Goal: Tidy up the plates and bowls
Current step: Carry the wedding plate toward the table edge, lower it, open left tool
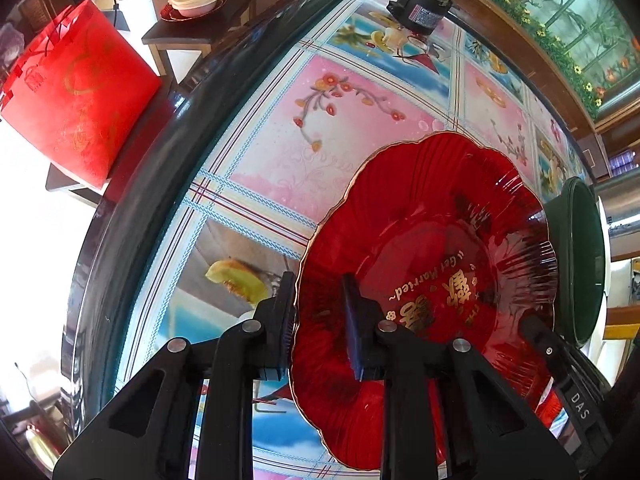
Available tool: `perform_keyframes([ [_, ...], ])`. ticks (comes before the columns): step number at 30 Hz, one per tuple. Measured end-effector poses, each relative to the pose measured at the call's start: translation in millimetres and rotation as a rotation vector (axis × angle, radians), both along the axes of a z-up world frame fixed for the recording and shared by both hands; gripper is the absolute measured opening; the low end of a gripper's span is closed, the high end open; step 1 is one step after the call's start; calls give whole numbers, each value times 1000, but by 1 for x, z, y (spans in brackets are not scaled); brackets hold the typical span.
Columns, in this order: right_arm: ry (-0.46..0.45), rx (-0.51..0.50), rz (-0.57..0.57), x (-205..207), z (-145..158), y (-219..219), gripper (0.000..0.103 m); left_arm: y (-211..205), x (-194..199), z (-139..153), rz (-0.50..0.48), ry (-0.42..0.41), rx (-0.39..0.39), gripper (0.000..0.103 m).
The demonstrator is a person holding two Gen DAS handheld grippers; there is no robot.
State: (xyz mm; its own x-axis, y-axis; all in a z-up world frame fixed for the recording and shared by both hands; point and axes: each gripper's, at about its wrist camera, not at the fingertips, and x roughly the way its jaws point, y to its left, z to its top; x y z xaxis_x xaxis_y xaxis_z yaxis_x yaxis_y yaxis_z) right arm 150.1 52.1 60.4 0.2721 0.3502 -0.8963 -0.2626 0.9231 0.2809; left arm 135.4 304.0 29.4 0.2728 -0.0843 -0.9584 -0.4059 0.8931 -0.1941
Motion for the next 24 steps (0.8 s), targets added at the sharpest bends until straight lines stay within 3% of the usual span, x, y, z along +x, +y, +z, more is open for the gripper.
perform_keyframes([
  [14,-38,-30,82,-17,5,3,5,-5,-21,8,19,-11,8,21],
  [24,-39,-32,129,-53,13,-2,7,-14,-68,31,15,-45,24,21],
])
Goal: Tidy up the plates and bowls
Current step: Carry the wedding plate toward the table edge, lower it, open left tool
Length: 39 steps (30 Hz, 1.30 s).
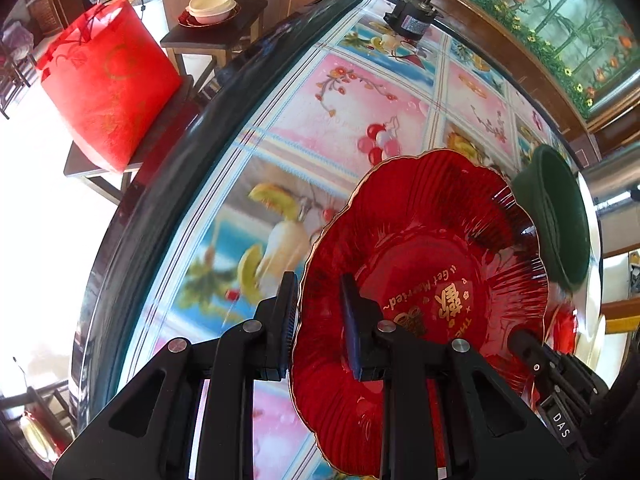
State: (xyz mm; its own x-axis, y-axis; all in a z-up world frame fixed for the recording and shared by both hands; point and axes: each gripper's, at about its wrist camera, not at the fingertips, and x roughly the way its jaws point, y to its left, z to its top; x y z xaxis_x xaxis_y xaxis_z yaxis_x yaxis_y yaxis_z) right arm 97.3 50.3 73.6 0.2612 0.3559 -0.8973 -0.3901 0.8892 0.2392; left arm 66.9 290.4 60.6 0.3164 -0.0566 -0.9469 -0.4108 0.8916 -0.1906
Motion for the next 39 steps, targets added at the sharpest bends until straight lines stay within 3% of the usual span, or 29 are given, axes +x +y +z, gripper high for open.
perform_keyframes([
  [8,1,-3,30,-39,6,-5,8,-10,-50,4,-5,2,33,21],
  [16,34,-17,44,-65,-6,-9,8,-22,-80,-4,-6,8,40,21],
  [39,47,-10,33,-85,-18,-16,11,-31,-103,-26,-8,16,59,23],
])
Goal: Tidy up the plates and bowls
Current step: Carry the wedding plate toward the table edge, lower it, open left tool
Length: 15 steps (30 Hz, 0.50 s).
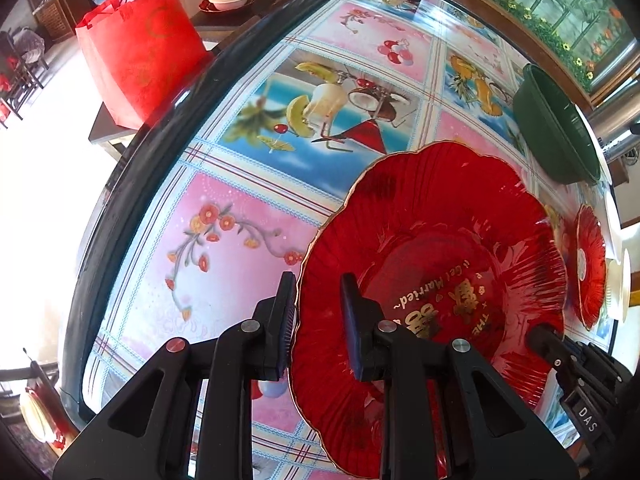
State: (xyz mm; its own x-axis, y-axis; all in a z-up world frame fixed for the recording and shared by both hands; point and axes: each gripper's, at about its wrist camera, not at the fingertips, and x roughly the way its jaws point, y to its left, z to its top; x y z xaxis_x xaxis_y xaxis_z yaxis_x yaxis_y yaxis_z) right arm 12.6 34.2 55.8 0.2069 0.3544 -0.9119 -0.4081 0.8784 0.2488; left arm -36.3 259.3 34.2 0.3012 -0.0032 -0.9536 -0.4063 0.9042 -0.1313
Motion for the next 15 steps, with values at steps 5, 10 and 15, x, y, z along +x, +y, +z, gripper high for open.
perform_keyframes([
  [5,-5,-2,-7,-2,0,-2,12,4,-1,0,18,0,11,47],
  [10,5,-1,-15,-3,-1,-6,32,10,-5,4,35,-14,19,53],
  [15,-12,1,-32,-5,5,-13,51,15,-10,12,39,-23,24,53],
])
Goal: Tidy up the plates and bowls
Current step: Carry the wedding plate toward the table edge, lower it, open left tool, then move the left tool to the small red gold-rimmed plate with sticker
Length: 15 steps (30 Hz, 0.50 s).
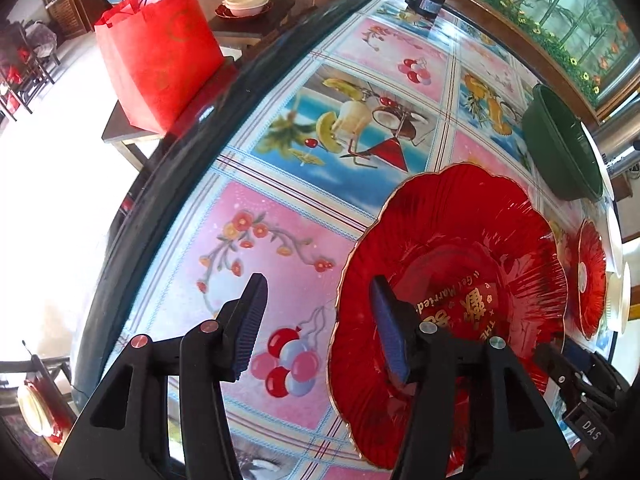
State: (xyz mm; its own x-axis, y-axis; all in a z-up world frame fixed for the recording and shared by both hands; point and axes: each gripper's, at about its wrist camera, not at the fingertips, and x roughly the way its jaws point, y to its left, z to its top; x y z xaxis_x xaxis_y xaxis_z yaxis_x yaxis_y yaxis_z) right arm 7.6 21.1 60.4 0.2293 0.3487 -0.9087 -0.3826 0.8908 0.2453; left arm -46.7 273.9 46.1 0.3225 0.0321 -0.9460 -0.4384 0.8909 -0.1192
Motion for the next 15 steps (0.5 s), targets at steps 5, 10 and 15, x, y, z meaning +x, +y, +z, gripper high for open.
perform_keyframes([
  [5,-35,5,-12,-3,13,-9,62,1,-10,20,-6,-46,-18,53],
  [10,-56,34,-22,-4,26,-24,68,-19,-7,45,-78,-66,-37,53],
  [15,-77,44,-53,-2,38,-47,69,-56,7,66,-180,-81,28,53],
])
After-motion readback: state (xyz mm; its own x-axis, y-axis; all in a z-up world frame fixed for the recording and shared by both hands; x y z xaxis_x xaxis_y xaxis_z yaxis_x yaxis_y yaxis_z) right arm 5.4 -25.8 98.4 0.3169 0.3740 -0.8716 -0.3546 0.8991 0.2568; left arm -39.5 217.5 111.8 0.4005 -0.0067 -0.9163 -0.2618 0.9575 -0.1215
